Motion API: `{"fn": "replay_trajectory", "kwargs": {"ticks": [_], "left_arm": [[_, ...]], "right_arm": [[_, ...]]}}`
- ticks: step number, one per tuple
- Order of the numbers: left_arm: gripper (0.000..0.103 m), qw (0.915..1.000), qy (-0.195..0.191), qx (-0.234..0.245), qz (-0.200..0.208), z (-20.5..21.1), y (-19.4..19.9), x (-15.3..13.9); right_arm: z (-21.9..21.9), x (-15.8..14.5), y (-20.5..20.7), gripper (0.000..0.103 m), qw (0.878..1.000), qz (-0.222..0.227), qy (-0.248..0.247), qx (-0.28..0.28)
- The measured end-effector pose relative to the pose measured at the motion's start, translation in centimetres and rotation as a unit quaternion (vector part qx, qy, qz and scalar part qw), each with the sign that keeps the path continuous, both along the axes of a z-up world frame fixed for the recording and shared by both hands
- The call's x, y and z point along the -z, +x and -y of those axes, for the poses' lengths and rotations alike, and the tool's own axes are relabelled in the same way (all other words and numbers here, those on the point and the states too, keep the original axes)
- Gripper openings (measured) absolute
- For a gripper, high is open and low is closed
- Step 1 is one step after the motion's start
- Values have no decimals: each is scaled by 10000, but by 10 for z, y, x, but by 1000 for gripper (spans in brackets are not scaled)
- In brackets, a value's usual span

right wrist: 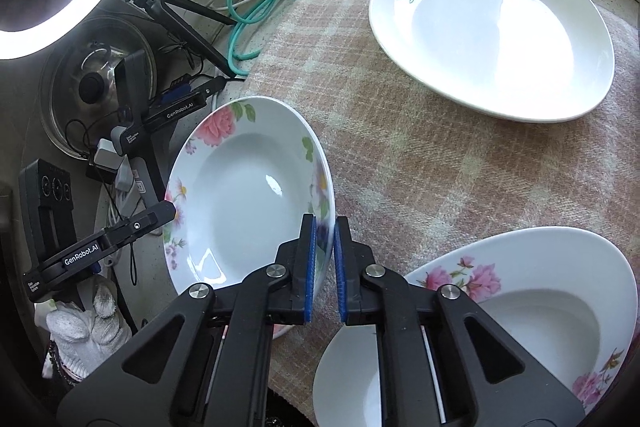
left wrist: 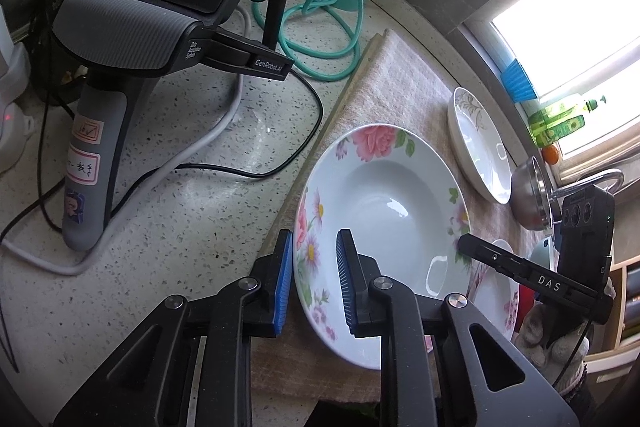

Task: Organize plates and bowls
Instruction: 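Lower the held plate onto the other pink-flower plate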

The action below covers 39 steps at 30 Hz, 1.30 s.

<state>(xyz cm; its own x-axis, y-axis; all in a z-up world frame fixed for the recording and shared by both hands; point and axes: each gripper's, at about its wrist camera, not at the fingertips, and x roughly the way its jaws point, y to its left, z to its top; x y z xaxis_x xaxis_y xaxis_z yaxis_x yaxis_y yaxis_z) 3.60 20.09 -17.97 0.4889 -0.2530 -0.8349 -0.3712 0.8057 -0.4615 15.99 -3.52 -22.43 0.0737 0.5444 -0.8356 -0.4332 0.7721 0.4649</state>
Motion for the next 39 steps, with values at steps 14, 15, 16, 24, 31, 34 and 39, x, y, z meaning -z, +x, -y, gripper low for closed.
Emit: {"fn": "replay_trajectory", "kwargs": {"ticks": [14,15,16,24,31,34,39], "left_arm": [[20,9989,103,321,315,26,8,-29],[20,9987,106,367,342,30,10,-31],[20,9984,103,421,368,34,12,-33],[20,9943,8,970,453,77,27,-39],[20,9884,-47,1459,417,119,39,-36],[20,9857,-47,1646,361,134,41,-32],[20,9816,-41,1892,247,154,43,-25]], "right_arm": [[41,-28,-10,9,9993,165,192,267],[46,-30,-12,9,9992,179,198,303],[52,-32,-13,9,9990,189,205,347],[109,-42,-30,9,9963,216,202,812],[158,-39,-47,9,9925,154,115,1208],[175,-36,-53,9,9911,121,58,1325],[198,-28,-61,10,9889,19,-22,1483]]}}
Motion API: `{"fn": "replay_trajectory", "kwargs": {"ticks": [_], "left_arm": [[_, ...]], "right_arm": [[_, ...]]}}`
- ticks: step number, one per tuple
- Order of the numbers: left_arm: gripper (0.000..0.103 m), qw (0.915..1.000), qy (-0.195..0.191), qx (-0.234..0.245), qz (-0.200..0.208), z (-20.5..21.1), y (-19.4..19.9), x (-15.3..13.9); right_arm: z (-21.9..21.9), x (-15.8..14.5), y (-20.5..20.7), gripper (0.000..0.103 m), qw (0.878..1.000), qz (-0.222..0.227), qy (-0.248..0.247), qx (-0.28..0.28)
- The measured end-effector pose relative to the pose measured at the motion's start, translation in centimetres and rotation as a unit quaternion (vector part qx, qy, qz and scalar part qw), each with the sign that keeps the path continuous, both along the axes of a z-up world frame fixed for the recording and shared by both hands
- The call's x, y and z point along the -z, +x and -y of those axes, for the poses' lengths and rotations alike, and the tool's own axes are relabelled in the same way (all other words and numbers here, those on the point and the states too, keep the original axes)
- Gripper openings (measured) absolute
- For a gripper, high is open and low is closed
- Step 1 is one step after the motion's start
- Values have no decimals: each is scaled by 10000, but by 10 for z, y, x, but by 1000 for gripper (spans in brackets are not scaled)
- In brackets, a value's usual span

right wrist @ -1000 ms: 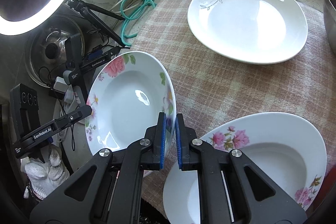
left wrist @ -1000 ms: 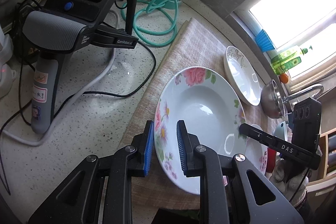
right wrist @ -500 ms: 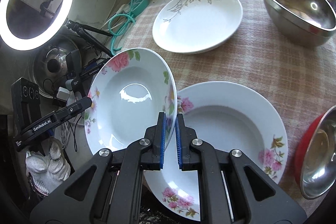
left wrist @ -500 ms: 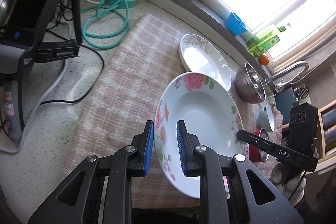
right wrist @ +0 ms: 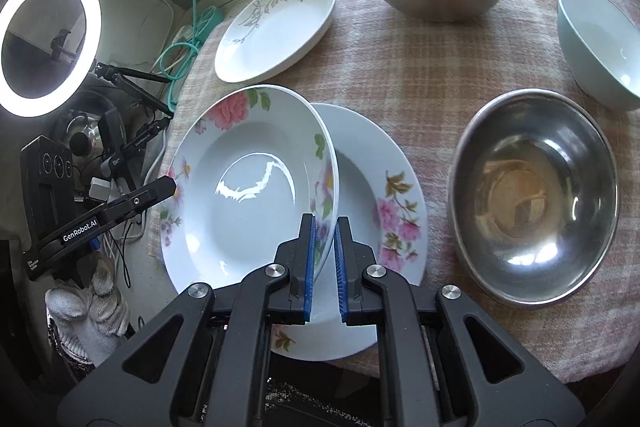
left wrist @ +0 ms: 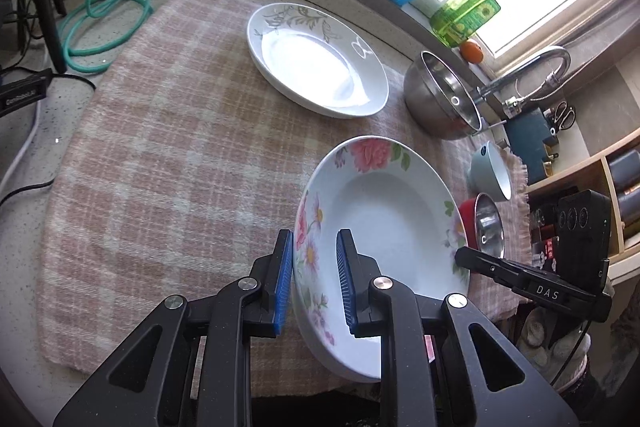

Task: Organize plates and bowls
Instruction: 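Lower the held plate onto the other pink-flower plate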

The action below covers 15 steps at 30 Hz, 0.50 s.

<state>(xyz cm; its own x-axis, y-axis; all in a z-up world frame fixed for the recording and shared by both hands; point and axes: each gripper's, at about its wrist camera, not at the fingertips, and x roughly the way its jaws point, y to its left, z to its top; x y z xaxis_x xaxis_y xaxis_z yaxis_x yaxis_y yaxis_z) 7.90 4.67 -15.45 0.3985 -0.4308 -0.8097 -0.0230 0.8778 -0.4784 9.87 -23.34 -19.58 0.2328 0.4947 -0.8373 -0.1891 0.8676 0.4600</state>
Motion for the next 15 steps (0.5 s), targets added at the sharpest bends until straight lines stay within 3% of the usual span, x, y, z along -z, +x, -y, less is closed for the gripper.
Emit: {"fn": "replay_trajectory", "kwargs": {"ticks": [15], "left_arm": [[20,9986,274,422,-189,28,3,12]], "right_arm": [[28,19,-10,10,9995,-231,-98,165]]}}
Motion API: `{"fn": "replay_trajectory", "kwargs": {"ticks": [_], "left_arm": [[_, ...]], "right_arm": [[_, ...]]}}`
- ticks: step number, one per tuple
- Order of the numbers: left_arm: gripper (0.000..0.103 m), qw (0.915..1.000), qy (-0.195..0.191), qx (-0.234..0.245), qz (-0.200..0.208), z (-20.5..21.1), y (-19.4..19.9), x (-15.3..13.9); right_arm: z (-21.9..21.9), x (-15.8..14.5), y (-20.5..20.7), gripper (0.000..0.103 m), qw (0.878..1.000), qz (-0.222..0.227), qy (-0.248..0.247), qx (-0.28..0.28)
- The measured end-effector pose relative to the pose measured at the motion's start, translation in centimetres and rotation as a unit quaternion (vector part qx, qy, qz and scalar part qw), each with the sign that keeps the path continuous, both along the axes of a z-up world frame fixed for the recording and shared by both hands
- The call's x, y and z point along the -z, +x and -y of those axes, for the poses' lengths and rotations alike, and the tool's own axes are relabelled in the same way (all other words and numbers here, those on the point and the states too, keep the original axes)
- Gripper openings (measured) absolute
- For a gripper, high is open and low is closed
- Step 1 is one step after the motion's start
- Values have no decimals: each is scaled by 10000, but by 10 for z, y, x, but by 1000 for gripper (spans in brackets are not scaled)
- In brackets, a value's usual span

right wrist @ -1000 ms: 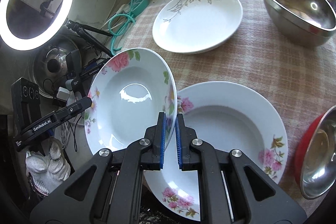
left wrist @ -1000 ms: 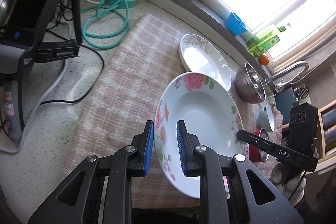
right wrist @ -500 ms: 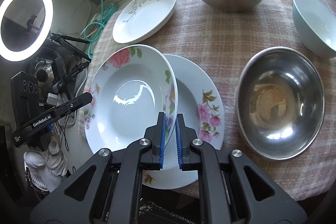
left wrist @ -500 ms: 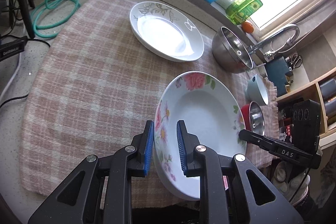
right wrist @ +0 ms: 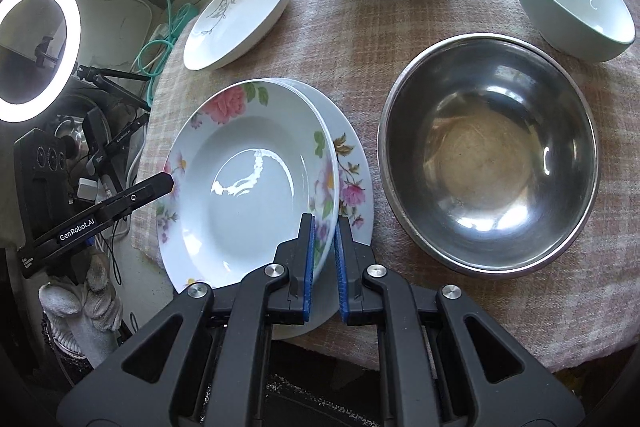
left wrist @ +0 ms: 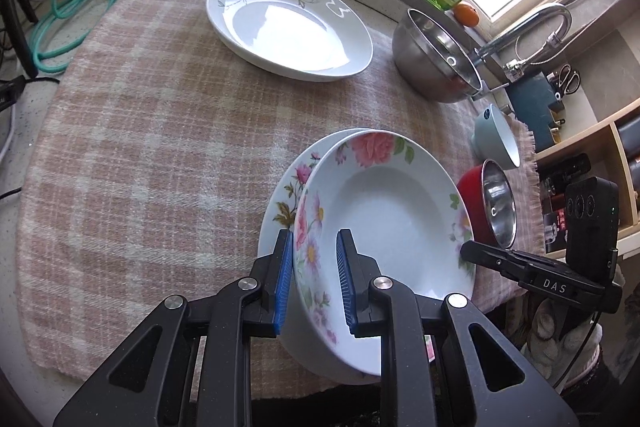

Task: Organize plates and bowls
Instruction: 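Lower the held plate onto the other pink-flower plate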

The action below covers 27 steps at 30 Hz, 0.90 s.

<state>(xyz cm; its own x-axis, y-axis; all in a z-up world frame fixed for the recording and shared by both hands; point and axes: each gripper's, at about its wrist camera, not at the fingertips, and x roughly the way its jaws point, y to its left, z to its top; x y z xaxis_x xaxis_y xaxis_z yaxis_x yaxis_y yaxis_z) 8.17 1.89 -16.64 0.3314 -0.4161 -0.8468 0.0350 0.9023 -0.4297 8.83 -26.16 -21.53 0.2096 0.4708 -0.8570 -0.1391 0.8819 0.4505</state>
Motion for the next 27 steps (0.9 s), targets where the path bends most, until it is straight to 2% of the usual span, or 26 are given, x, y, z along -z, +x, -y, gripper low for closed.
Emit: {"fn": "replay_trajectory", "kwargs": {"ticks": [12,27], "left_arm": [[20,9992,360,167,-81,10,1,6],[20,9990,394,181,-120,10,3,7]], "right_arm": [[-2,6,1,10,10000,-55,-40,-63],[-5,6,0,12,9999,-36,-58,-107]]}}
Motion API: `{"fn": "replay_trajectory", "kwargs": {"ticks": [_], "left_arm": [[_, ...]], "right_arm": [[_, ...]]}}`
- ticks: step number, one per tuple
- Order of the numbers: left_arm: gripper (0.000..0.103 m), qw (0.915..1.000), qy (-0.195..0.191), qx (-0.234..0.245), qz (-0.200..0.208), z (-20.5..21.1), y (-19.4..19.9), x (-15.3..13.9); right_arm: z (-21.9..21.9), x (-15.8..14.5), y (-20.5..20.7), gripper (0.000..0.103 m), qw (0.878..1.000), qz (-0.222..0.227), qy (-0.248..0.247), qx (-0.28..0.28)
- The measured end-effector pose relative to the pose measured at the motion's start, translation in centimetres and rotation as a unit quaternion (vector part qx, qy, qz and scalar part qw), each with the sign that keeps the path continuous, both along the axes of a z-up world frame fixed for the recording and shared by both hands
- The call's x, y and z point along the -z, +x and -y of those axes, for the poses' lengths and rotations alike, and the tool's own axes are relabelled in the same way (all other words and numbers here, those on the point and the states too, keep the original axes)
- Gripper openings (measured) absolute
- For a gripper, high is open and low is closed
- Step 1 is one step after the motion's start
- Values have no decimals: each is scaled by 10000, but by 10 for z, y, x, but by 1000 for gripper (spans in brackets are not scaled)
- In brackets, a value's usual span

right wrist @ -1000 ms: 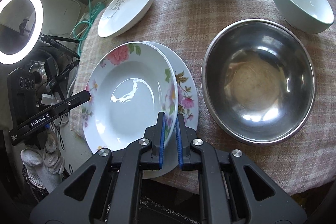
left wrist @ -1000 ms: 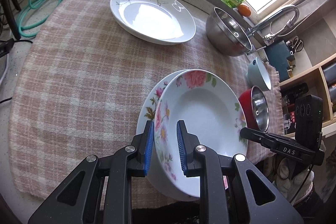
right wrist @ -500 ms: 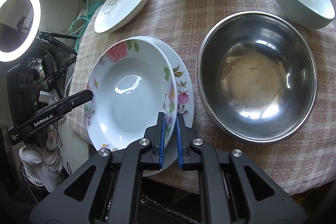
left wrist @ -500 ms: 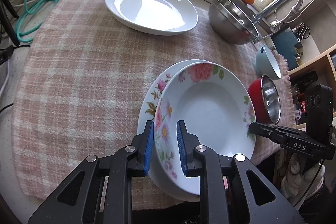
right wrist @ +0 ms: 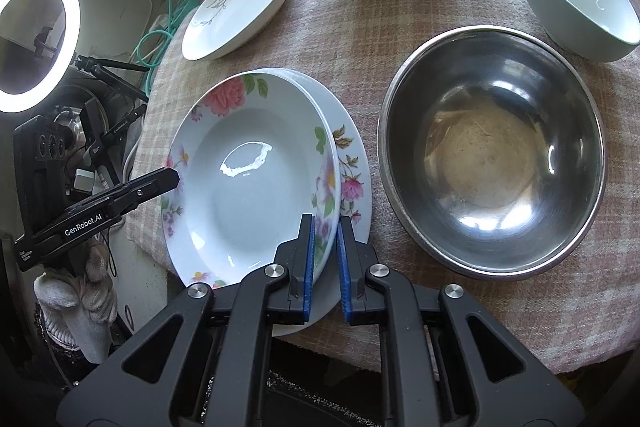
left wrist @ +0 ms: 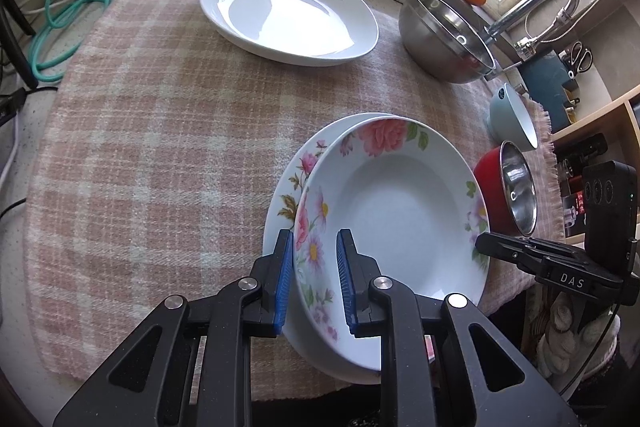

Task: Organize plates and bowls
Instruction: 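Lower the held plate onto the other pink-flower plate, then open the right gripper and lift it off the stacked plates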

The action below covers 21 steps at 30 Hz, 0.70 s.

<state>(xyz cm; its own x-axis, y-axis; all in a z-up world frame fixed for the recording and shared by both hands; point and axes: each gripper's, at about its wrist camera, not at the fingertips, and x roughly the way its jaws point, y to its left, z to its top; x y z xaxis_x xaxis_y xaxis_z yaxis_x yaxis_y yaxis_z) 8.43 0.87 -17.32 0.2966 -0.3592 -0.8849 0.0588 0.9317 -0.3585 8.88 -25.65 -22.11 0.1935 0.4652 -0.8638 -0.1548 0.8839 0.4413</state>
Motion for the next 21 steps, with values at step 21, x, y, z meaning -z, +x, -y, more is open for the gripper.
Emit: {"fn": "replay_trajectory", "kwargs": {"ticks": [21], "left_arm": [[20,9996,-92,-104,245,-6,3,-23]], "right_arm": [[10,-22,-5,34,9993,373,19,43]]}}
